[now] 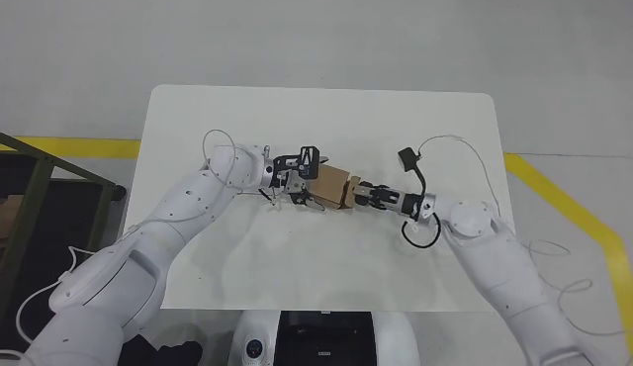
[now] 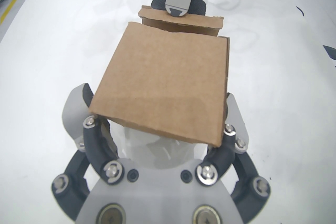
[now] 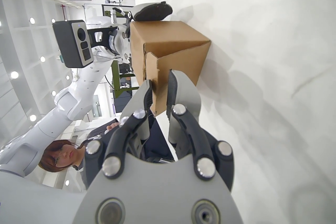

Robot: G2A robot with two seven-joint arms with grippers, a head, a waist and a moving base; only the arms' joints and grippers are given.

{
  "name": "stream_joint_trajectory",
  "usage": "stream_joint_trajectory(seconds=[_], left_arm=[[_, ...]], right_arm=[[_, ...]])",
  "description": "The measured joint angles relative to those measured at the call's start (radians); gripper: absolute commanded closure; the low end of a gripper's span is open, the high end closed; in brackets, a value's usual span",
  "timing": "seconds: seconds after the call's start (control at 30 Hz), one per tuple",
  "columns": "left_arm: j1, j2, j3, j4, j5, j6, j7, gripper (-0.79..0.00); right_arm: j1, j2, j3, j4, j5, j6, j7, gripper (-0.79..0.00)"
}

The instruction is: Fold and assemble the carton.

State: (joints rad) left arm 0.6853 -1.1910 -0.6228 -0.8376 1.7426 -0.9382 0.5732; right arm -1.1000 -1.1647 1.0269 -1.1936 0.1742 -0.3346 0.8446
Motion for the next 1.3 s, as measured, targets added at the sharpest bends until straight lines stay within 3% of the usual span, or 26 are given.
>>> stream_joint_trajectory(seconds=[0.93, 1.0, 1.2, 1.3], left_arm=[[0.008, 0.01, -0.01, -0.017, 0.003, 0.001, 0.003, -0.785], [0.009, 0.01, -0.01, -0.019, 0.003, 0.002, 0.002, -0.785], [0.011, 0.011, -0.011, -0.023, 0.002, 0.003, -0.002, -0.785], [0.012, 0.011, -0.012, -0.022, -0.001, 0.003, -0.005, -0.785]], right_arm=[[0.022, -0.009, -0.041, -0.097, -0.133, 0.098, -0.052, -0.062], [0.023, -0.01, -0.044, -0.103, -0.142, 0.105, -0.058, -0.077], [0.004, -0.007, -0.033, -0.117, -0.142, 0.097, -0.065, -0.256], [-0.016, -0.002, -0.016, -0.129, -0.139, 0.087, -0.064, -0.252]])
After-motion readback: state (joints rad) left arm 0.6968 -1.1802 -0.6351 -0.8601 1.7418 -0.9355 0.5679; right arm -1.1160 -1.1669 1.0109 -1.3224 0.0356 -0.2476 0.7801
